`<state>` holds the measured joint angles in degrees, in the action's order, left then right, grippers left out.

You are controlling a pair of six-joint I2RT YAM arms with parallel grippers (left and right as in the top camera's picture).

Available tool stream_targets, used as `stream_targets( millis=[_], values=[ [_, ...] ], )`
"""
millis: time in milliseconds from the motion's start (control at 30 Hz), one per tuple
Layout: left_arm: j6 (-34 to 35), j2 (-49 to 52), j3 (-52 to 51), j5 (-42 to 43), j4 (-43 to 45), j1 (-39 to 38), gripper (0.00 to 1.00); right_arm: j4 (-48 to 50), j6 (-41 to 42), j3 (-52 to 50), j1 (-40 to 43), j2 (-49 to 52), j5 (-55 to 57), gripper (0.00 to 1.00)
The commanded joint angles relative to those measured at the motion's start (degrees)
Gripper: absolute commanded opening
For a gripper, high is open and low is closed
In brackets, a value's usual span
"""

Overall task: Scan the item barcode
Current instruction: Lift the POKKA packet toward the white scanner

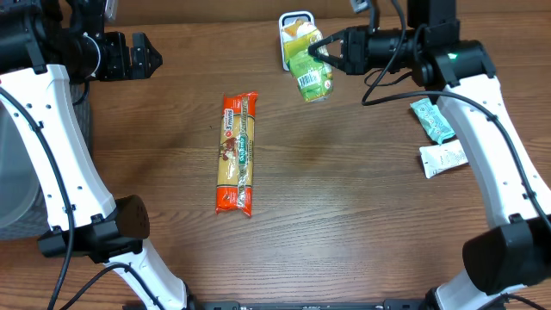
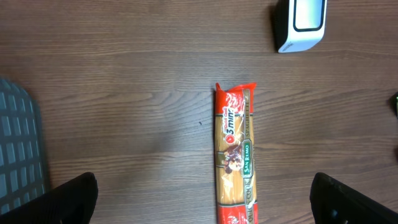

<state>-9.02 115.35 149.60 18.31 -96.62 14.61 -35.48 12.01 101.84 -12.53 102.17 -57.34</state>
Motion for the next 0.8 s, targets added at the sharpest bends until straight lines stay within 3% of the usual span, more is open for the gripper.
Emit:
stream_targets(
  millis=[0, 233, 367, 567, 767],
  values=[
    [-0.17, 0.59, 0.07, 0.76, -0.02, -0.39, 1.0, 0.74, 3.06, 1.05, -0.13, -1.68, 0.94, 0.04],
    [-0.17, 0.59, 0.09, 0.76, -0.02, -0.39, 0.99, 0.92, 3.04, 1.05, -0.13, -1.66, 1.05, 0.04],
    [-0.17, 0.59, 0.09, 0.76, -0.02, -0.39, 0.99, 1.22, 3.02, 1.05, -0.98, -1.66, 7.43, 0.04],
    [-0.17, 0.59, 0.07, 0.76, -0.02, -0.39, 0.99, 2.32, -1.57, 1.05, -5.99, -1.4, 31.08, 0.04],
    [-0.17, 0.59, 0.09, 0.76, -0.02, -0.39, 1.0, 8.0, -14.05, 0.98, -14.6, 2.91, 62.77, 0.04]
  ],
)
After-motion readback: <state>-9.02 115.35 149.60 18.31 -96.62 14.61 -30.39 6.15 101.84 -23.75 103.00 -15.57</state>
